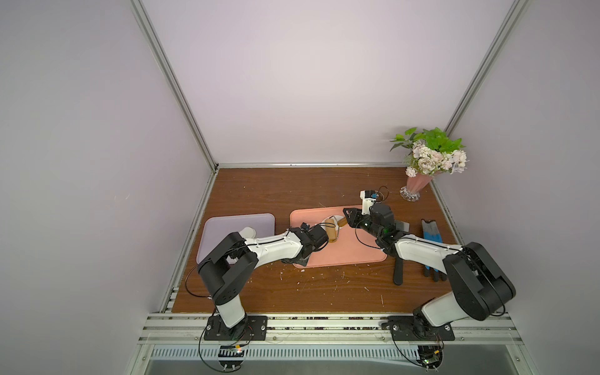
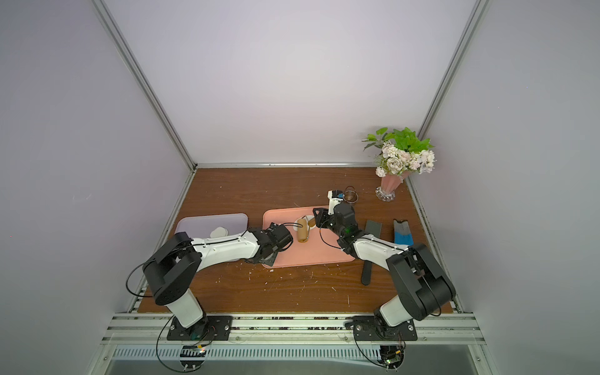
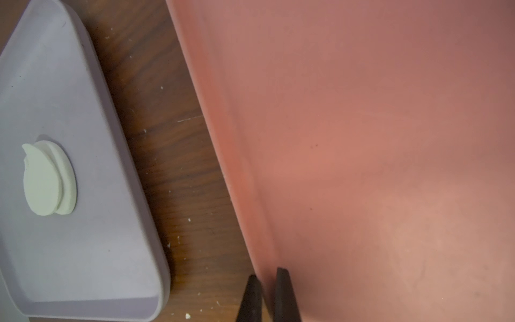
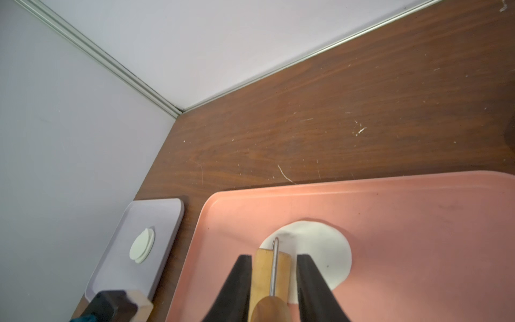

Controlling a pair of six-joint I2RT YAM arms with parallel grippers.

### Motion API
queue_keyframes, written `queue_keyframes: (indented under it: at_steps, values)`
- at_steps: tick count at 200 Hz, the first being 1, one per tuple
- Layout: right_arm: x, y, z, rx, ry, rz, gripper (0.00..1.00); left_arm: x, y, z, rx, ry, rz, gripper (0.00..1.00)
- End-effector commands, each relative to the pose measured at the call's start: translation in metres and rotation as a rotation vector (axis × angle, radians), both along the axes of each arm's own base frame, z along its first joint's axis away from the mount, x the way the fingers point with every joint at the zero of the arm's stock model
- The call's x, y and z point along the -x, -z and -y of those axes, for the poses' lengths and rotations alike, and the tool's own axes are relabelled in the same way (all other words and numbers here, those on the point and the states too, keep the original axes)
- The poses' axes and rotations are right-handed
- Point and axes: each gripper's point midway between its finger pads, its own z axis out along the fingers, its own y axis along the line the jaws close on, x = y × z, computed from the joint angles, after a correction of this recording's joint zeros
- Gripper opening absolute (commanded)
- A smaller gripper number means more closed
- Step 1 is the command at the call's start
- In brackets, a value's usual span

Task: Roll out the dumpling wrappers from the dough
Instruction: Flatten out the dough on the work surface.

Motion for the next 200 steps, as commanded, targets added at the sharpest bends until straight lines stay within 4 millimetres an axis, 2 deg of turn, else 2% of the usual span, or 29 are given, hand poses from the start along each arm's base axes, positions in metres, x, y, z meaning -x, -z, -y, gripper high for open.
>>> queue_keyframes:
  at_steps: [1, 26, 67, 112, 129, 172, 200]
  values:
    - [0.0, -0.022, -0.001, 0.047, -0.047, -0.009, 0.0, 0.011, 0.013, 0.008, 0.019, 0.046, -0.05, 0.0]
    - [-0.013, -0.046, -0.005, 0.052, -0.047, 0.044, 0.0, 0.011, 0.013, 0.009, 0.021, 0.043, -0.048, 0.0]
    - [-0.033, -0.042, -0.008, 0.057, -0.024, 0.041, 0.0, 0.01, 0.012, 0.01, 0.025, 0.043, -0.048, 0.0]
    - [-0.033, -0.007, 0.001, 0.103, -0.009, -0.013, 0.0, 0.01, 0.011, 0.01, 0.028, 0.047, -0.047, 0.0]
    - [-0.031, 0.012, 0.003, 0.142, -0.021, -0.048, 0.0, 0.01, 0.011, 0.009, 0.025, 0.048, -0.047, 0.0]
    - [-0.009, 0.063, 0.009, 0.185, -0.035, -0.132, 0.0, 0.01, 0.011, 0.009, 0.025, 0.046, -0.045, 0.0]
    - [0.004, 0.084, 0.011, 0.198, -0.04, -0.17, 0.0, 0.01, 0.012, 0.01, 0.022, 0.048, -0.047, 0.0]
